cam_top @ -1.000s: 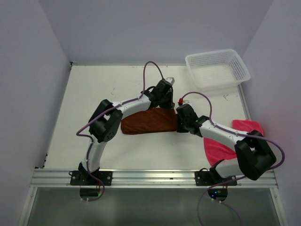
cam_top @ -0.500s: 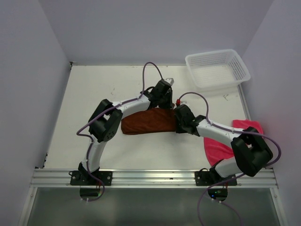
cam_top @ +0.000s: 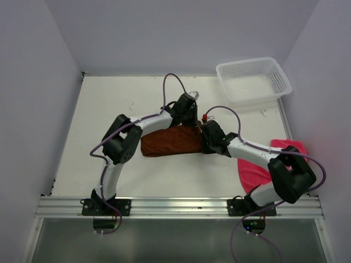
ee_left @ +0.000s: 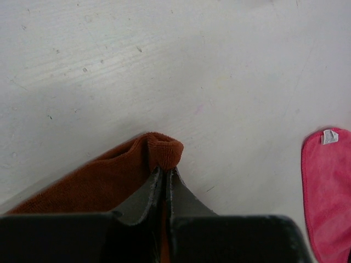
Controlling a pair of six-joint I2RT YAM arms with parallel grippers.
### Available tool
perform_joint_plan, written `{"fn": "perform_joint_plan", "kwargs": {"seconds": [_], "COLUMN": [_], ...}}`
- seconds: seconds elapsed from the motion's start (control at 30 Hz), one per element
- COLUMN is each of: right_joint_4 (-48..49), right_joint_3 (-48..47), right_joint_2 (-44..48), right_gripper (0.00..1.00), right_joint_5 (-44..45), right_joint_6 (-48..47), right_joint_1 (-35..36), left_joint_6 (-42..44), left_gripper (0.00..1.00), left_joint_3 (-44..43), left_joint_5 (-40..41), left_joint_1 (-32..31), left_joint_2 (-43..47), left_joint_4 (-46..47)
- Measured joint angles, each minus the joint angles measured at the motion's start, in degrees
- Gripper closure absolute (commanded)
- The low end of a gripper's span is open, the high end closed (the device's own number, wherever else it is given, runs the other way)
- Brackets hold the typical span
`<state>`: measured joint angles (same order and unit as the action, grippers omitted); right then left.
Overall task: Roll the towels
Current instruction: Roll the towel
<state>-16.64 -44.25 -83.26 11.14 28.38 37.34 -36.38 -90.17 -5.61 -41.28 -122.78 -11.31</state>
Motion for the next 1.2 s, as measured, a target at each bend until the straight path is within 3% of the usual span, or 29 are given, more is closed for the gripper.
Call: {"fn": "perform_joint_plan", "kwargs": {"seconds": [0.33,0.5,0.77,0.97,1.2], "right_joint_4": [1.1,1.1,-0.1,4.8,11.5], "right_joint_3": [-0.5,-0.8,-0.8,1.7,5.5], "right_joint_2": [-2.4,-2.4,4.5,8.7,5.0], "right_gripper": [0.89,0.74,0.63,0.57,0.58], "right_joint_5": [-2.6,-3.6,-6.9,-15.8,-23.9], "right_joint_6": [-0.7,-1.4,-0.8,4.0,9.9], "right_joint_1": [0.3,0.5,-0.2,-8.9,-15.0], "left_joint_6": [0.0,0.0,0.0,0.0,0.0], "left_gripper": [0.98,0.98,0.98,0.98,0.98], "left_joint_3": [3.0,4.4,5.8,6.7,7.6], "left_joint_5": [-0.7,-1.4,-1.7,-1.9,-2.2], "left_joint_1": [1.1,1.7,2.3,2.5,2.9], "left_joint_2": [0.0,0.1,0.1,0.4,0.7], "left_joint_4": [1.5,2.8,4.5,5.4,6.3]}}
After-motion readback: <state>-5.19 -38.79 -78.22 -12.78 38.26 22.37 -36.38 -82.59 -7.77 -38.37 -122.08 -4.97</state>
